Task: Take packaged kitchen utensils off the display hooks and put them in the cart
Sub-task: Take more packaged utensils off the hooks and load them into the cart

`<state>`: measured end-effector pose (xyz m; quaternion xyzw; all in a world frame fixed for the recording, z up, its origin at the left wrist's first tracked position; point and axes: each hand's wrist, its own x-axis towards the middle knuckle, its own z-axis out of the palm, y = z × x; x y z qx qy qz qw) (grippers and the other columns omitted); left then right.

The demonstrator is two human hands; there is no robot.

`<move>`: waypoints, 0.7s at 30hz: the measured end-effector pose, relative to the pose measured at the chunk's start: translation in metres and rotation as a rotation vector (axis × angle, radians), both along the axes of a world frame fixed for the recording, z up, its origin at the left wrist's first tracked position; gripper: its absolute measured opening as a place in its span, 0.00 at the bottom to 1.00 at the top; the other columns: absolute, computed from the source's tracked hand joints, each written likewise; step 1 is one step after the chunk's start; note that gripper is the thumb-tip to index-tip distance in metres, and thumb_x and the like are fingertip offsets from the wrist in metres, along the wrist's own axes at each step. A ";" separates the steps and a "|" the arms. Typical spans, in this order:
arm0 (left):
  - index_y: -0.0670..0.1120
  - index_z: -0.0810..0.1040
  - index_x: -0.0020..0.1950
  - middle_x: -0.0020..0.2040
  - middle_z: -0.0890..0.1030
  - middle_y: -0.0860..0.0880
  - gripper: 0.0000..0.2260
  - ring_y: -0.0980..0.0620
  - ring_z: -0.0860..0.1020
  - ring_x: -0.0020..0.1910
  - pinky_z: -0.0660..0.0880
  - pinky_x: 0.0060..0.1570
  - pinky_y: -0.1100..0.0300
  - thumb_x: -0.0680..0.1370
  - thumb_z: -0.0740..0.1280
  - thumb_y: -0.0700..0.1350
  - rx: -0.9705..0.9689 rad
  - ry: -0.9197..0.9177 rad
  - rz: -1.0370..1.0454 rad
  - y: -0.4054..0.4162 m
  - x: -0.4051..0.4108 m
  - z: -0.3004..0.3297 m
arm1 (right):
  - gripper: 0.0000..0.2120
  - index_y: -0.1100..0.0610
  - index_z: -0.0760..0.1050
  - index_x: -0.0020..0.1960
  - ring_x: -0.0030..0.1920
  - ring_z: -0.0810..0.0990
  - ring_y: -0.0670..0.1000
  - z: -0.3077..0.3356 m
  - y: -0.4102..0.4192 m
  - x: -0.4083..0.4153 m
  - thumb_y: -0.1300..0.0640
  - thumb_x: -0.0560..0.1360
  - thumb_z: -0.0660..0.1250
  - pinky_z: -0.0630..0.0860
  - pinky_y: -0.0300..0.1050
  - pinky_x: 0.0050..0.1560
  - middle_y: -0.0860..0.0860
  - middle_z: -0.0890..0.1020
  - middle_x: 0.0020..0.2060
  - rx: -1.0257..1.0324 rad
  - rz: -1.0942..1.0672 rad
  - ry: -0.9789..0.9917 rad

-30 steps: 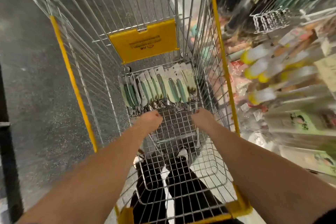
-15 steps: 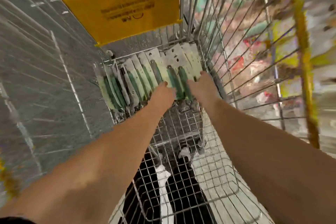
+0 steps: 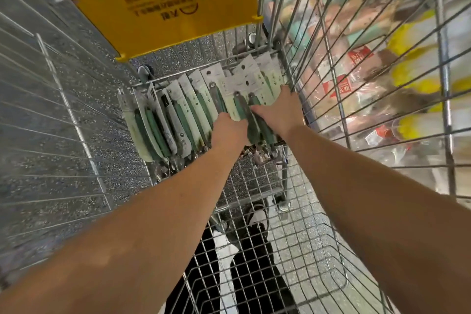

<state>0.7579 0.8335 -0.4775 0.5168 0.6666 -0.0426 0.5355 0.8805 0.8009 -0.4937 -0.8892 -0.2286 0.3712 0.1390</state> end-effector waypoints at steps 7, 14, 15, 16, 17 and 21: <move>0.43 0.76 0.53 0.41 0.80 0.47 0.07 0.45 0.80 0.40 0.80 0.43 0.51 0.82 0.64 0.46 0.005 0.009 -0.016 0.001 0.001 -0.006 | 0.29 0.57 0.63 0.71 0.37 0.70 0.41 0.005 -0.006 -0.005 0.48 0.77 0.71 0.63 0.32 0.29 0.48 0.76 0.50 0.036 -0.046 0.221; 0.51 0.72 0.42 0.41 0.76 0.47 0.11 0.51 0.72 0.33 0.70 0.30 0.58 0.83 0.59 0.40 -0.100 -0.114 0.221 -0.011 -0.013 0.002 | 0.37 0.58 0.59 0.77 0.50 0.79 0.47 0.021 -0.026 -0.017 0.46 0.76 0.72 0.80 0.43 0.47 0.50 0.75 0.47 0.032 -0.083 0.237; 0.50 0.72 0.44 0.42 0.75 0.49 0.11 0.54 0.69 0.33 0.67 0.31 0.60 0.84 0.59 0.40 -0.113 -0.144 0.252 -0.015 -0.017 0.009 | 0.39 0.58 0.56 0.79 0.55 0.79 0.51 0.025 -0.031 -0.021 0.45 0.77 0.71 0.80 0.44 0.51 0.52 0.76 0.53 0.032 -0.095 0.254; 0.48 0.75 0.50 0.45 0.76 0.50 0.08 0.55 0.70 0.35 0.69 0.34 0.60 0.84 0.58 0.40 -0.135 -0.173 0.280 -0.018 -0.023 0.012 | 0.40 0.57 0.54 0.80 0.59 0.78 0.53 0.031 -0.036 -0.026 0.45 0.77 0.71 0.78 0.42 0.53 0.55 0.75 0.63 0.043 -0.101 0.265; 0.44 0.75 0.60 0.51 0.78 0.49 0.09 0.54 0.72 0.39 0.73 0.40 0.59 0.84 0.58 0.40 -0.146 -0.200 0.320 -0.022 -0.027 0.019 | 0.42 0.57 0.53 0.80 0.63 0.76 0.56 0.036 -0.040 -0.031 0.45 0.77 0.71 0.77 0.44 0.57 0.56 0.70 0.72 0.052 -0.114 0.292; 0.43 0.74 0.67 0.50 0.80 0.46 0.13 0.47 0.80 0.51 0.78 0.58 0.46 0.84 0.60 0.46 -0.277 -0.233 0.478 -0.039 -0.050 0.046 | 0.43 0.55 0.54 0.81 0.74 0.67 0.59 0.062 -0.066 -0.055 0.45 0.75 0.73 0.63 0.58 0.73 0.55 0.67 0.76 0.157 -0.220 0.485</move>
